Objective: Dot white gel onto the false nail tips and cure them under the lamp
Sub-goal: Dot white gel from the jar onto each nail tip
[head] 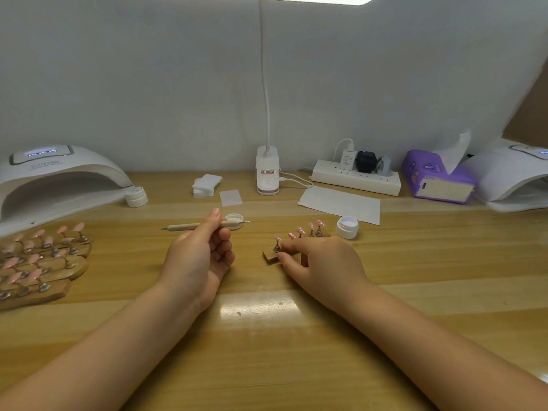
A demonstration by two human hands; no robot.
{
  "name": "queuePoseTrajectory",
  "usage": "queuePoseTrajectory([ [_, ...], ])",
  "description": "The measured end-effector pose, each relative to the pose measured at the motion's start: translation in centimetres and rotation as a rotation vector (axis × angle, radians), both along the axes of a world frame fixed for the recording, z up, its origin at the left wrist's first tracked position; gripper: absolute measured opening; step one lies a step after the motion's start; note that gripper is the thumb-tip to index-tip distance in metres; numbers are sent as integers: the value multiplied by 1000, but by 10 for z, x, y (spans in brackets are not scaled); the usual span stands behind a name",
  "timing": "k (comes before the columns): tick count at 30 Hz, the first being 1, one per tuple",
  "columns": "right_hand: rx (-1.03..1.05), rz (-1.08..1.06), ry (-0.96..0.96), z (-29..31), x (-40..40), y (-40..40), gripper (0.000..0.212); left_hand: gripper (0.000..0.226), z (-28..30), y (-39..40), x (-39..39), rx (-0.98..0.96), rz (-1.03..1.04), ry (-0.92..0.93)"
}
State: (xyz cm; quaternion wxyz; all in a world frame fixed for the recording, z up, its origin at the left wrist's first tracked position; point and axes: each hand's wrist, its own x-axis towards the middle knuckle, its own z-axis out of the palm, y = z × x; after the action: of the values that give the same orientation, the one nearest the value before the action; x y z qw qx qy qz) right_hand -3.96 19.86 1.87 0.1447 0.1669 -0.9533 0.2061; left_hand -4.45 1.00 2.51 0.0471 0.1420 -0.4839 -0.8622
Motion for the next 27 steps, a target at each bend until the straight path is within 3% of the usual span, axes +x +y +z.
queuePoseTrajectory([
  [13, 30, 36, -22, -2, -9, -3, 29, 16, -2, -3, -3, 20, -21, -10],
  [22, 77, 103, 150, -4, -4, -3, 28, 17, -1, 1, 1, -8, -23, 6],
  [27, -103, 127, 148, -1, 0, -5, 16, 20, -1, 3, 4, -46, -31, 47],
])
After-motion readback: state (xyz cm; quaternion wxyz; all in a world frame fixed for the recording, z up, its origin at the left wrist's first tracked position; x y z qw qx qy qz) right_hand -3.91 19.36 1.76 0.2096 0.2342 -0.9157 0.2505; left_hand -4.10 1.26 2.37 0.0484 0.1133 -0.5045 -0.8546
